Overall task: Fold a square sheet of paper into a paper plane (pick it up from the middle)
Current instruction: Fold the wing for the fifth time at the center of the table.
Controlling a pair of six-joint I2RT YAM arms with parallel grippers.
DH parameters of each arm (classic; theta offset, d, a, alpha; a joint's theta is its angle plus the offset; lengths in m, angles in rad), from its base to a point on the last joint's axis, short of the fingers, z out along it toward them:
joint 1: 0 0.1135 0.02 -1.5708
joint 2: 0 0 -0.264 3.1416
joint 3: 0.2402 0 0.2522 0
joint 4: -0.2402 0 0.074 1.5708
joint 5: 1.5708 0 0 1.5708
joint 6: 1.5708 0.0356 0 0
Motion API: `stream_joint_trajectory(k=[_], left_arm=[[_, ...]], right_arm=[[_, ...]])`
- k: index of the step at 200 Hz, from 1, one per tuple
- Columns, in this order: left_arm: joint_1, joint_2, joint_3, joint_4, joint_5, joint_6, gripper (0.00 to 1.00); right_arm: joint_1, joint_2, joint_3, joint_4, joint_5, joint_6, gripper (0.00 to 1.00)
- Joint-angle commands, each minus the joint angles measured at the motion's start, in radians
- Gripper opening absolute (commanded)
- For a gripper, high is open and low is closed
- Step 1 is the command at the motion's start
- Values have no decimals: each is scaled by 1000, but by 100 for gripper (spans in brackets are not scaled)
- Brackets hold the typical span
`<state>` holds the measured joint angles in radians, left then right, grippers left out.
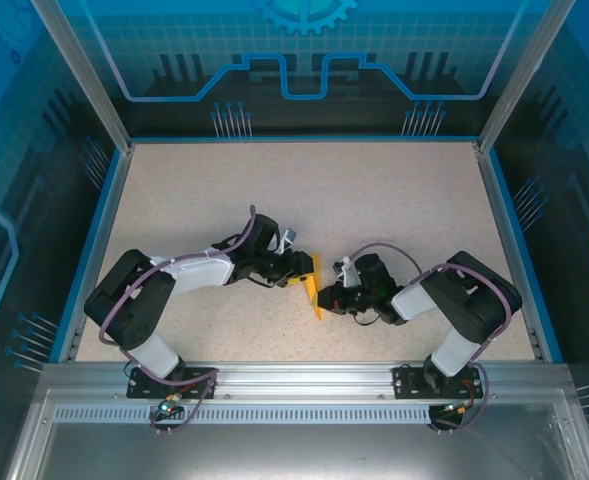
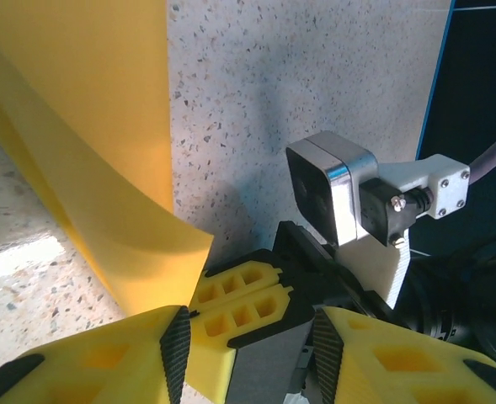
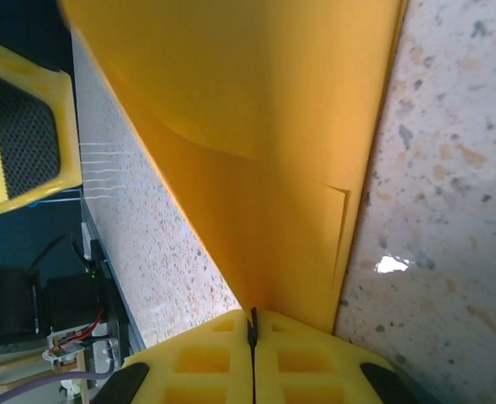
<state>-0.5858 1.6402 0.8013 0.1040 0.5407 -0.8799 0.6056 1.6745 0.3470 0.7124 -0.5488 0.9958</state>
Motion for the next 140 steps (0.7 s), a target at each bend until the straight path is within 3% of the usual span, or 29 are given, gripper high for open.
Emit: stream_joint_trajectory(k=[1, 56, 109, 140], left_arm=[[-7, 33, 2, 59, 26, 37, 46], [-9, 115, 21, 110, 15, 35, 46], [-9, 152, 47, 110, 1, 41, 47], [-9, 152, 52, 112, 2, 45, 47]], right_arm=[[-12, 33, 1, -13, 7, 15, 6], [-13, 19, 7, -27, 11, 20, 8], [-8, -50, 36, -186, 81, -22, 13], [-6, -40, 42, -229, 107, -10, 8]])
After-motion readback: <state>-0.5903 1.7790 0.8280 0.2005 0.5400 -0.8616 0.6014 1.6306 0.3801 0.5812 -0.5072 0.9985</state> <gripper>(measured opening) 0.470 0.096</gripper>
